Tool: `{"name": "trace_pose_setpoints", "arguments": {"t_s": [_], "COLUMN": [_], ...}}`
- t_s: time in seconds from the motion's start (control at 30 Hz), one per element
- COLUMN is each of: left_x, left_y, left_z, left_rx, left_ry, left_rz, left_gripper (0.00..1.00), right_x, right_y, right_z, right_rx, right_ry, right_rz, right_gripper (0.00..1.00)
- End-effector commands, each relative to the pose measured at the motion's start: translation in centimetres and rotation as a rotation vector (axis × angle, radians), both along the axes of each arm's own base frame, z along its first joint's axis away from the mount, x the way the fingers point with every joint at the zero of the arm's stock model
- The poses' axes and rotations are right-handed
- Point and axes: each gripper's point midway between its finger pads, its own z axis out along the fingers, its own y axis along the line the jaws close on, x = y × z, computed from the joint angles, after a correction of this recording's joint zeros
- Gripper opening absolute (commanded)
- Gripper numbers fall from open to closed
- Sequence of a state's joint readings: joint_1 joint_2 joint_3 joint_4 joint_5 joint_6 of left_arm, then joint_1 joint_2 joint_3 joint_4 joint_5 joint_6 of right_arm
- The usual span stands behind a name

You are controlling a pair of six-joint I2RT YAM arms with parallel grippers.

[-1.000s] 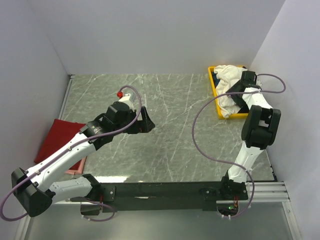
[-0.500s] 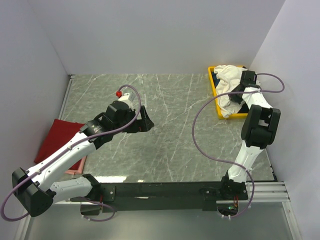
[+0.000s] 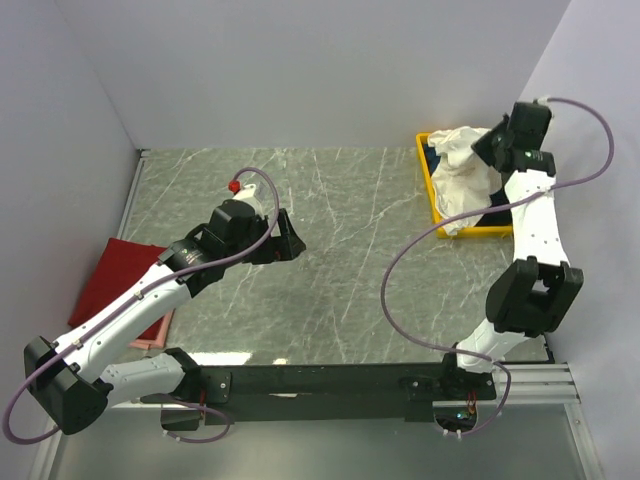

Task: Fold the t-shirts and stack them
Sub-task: Grab the tshirt from the pile, then move the tshirt to the center of the board

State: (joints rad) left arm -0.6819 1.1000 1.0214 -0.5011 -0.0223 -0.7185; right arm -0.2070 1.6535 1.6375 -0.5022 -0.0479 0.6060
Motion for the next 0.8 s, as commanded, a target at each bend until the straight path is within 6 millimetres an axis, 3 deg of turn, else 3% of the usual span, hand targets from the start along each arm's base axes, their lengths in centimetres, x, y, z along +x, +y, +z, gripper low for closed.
{"name": "trace_pose_setpoints", "arguments": {"t_s": [0.0,0.07,0.13,0.27,0.33,0.4,0.53,0.6,0.67,0.77], "left_x": [0.6,0.7,0.5,0.7,0.7,0.8,1.1,1.2,1.2,1.2], "left_y": [-0.5,-0.6,-0.7,-1.0,-1.1,-1.1,-1.1,-1.1,-1.2,-1.3], "left_z": [2.7,2.7,2.5,2.4,2.1,2.1,2.2,2.0,2.0,1.9], "left_rx": [-0.054,-0.063,-0.072,-0.091,-0.089,-0.088,-0.093,-0.096,-0.101,-0.107], "left_ry": [-0.061,-0.062,-0.054,-0.047,-0.043,-0.043,-0.047,-0.041,-0.041,-0.034], "left_rz": [-0.008,-0.002,-0.012,-0.009,-0.009,-0.007,0.002,0.005,0.005,0.004], "left_gripper": [0.99,0.99,1.00,0.99,1.00,0.99,1.00,0.99,0.99,1.00], "right_x": [-1.3,-1.9,-3.0,-5.4,-7.3,-9.1,-12.7,-14.0,-15.3,-16.0], "right_y": [3.6,5.0,7.2,10.9,14.2,15.7,20.4,21.4,23.4,25.0], "right_z": [10.5,13.1,17.1,23.2,26.1,29.0,32.9,34.7,35.7,36.6], "right_rx": [-0.013,-0.018,-0.035,-0.052,-0.039,-0.036,0.016,0.032,0.058,0.068], "right_ry": [-0.231,-0.277,-0.361,-0.494,-0.574,-0.658,-0.786,-0.842,-0.873,-0.905], "right_rz": [0.104,0.142,0.193,0.265,0.337,0.359,0.457,0.473,0.519,0.534], "right_gripper": [0.00,0.00,0.00,0.00,0.00,0.00,0.00,0.00,0.00,0.00]}}
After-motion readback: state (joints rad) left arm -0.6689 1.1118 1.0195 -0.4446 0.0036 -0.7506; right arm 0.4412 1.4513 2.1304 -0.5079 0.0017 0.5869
